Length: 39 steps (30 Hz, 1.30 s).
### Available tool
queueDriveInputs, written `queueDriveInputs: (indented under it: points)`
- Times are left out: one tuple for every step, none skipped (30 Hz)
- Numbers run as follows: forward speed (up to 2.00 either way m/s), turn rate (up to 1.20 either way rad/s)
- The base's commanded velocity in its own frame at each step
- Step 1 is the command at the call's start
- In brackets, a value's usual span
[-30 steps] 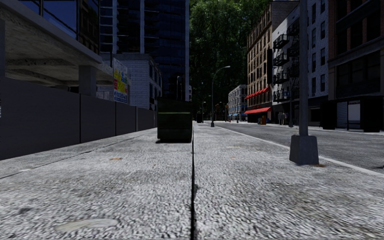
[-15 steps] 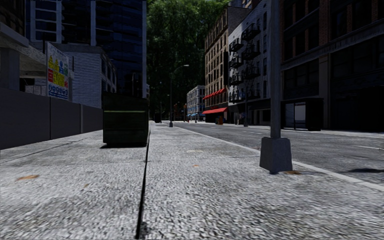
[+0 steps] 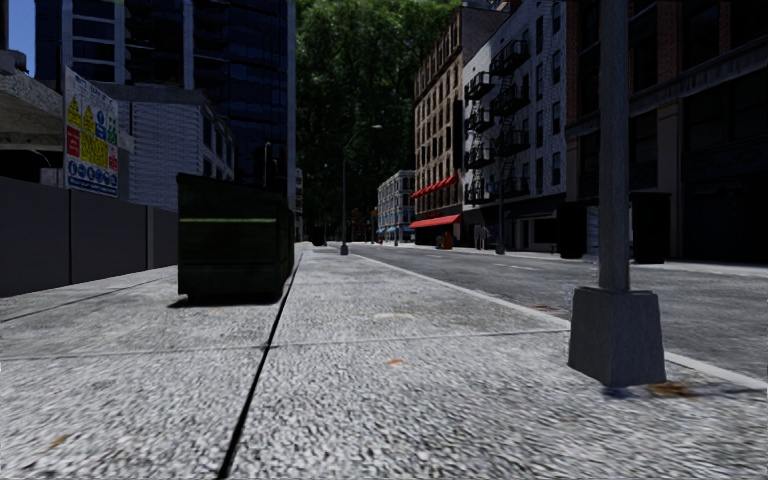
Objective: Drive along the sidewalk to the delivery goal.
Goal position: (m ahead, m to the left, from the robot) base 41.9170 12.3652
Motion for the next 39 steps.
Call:
queueDriveInputs:
  points:
    - [1.67,0.0]
    - [1.67,0.0]
    - [1.67,0.0]
    - [1.67,0.0]
    - [1.67,0.0]
    - [1.67,0.0]
    - [1.67,0.0]
    - [1.67,0.0]
    - [1.67,0.0]
    - [1.67,0.0]
    - [1.67,0.0]
    - [1.67,0.0]
    - [1.67,0.0]
    - [1.67,0.0]
    - [1.67,0.0]
    - [1.67,0.0]
    - [1.67,0.0]
    - [1.67,0.0]
    - [1.67,0.0]
    - [1.67,0.0]
    - [1.67,0.0]
    - [1.67,0.0]
    - [1.67,0.0]
    - [1.67,0.0]
    - [1.67,0.0]
    - [1.67,0.0]
    - [1.67,0.0]
    - [1.67,0.0]
    - [1.67,0.0]
    - [1.67,0.0]
    - [1.67,0.0]
    - [1.67,0.0]
    - [1.67,0.0]
    - [1.67,0.0]
    - [1.67,0.0]
    - [1.67,0.0]
    - [1.67,0.0]
    - [1.67,0.0]
    - [1.67,0.0]
